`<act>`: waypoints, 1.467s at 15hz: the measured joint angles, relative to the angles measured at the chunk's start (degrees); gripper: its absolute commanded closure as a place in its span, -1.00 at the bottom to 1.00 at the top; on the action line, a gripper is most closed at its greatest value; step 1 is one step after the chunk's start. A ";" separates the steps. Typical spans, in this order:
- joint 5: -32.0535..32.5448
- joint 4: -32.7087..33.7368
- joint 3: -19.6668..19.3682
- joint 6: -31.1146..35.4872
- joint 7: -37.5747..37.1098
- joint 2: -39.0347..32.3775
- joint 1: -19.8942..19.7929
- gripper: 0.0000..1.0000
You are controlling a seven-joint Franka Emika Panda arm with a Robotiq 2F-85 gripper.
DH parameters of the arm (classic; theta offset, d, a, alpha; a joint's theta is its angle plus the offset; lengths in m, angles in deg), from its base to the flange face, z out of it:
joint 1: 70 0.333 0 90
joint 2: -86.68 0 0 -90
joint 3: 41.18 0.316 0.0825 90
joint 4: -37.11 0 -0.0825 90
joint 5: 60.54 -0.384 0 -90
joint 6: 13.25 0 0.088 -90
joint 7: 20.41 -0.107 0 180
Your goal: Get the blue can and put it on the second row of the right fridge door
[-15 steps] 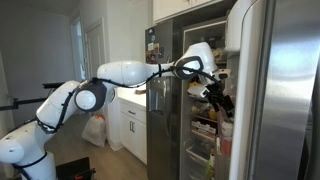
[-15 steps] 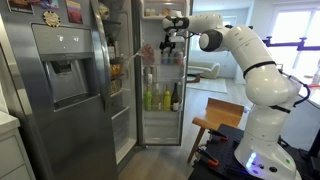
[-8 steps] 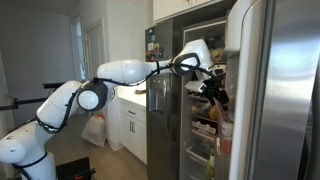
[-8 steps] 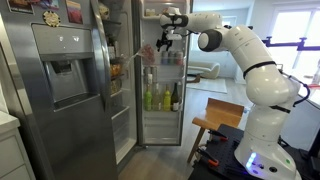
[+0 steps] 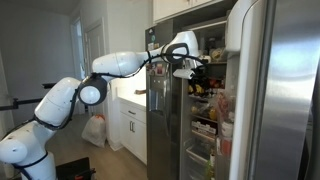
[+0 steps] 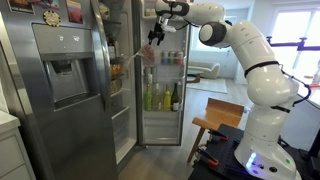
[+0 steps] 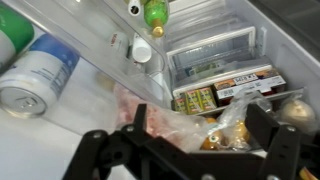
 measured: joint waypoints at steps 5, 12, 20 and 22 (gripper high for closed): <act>-2.22 -0.08 4.94 -10.27 4.69 3.45 0.40 -1.00; -2.23 -1.49 9.07 -23.71 13.11 8.60 1.96 -1.00; -2.41 -5.69 9.65 -25.55 16.18 12.46 1.82 -1.00; -2.44 -5.85 9.66 -25.55 16.19 12.46 1.77 -1.00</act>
